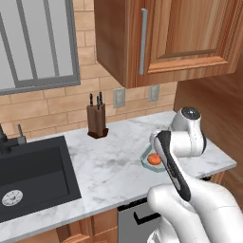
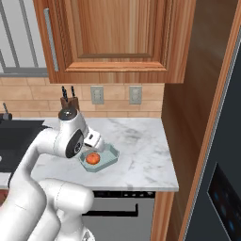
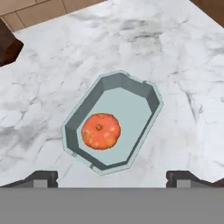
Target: Take the squash and mushroom out of the freezer and place them in the tupperware container on the counter. Then put the tupperware containing the vegetables back in the freezer.
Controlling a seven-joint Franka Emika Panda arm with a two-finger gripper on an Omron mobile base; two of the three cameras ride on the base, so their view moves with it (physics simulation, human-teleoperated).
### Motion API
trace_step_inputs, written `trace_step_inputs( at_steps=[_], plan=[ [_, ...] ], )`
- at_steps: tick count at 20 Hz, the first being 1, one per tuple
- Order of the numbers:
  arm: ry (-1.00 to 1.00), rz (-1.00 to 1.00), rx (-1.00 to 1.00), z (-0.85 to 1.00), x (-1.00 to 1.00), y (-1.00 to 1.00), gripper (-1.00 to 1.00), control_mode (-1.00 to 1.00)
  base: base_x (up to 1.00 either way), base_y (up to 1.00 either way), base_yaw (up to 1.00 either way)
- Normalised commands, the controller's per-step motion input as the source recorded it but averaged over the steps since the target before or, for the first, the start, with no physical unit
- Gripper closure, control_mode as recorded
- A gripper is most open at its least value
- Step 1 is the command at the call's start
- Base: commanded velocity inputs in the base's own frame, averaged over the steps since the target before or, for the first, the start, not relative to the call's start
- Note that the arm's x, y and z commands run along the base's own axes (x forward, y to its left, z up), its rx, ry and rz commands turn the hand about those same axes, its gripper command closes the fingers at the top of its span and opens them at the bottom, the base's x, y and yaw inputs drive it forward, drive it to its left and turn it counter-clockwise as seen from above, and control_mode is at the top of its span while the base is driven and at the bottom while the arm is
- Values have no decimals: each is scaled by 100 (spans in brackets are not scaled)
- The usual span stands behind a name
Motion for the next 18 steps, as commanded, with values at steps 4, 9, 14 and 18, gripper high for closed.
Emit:
trace_step_inputs(
  at_steps=[4,9,14,18],
  plan=[
    [-41,0,0,98,-100,0,-100,-100,0,0,0],
    [-34,0,0,88,-100,0,-100,-100,0,0,0],
    [-11,0,0,70,-98,-1,-100,-100,0,0,0],
    [-1,0,1,18,-90,-7,-100,-100,0,0,0]
  ],
)
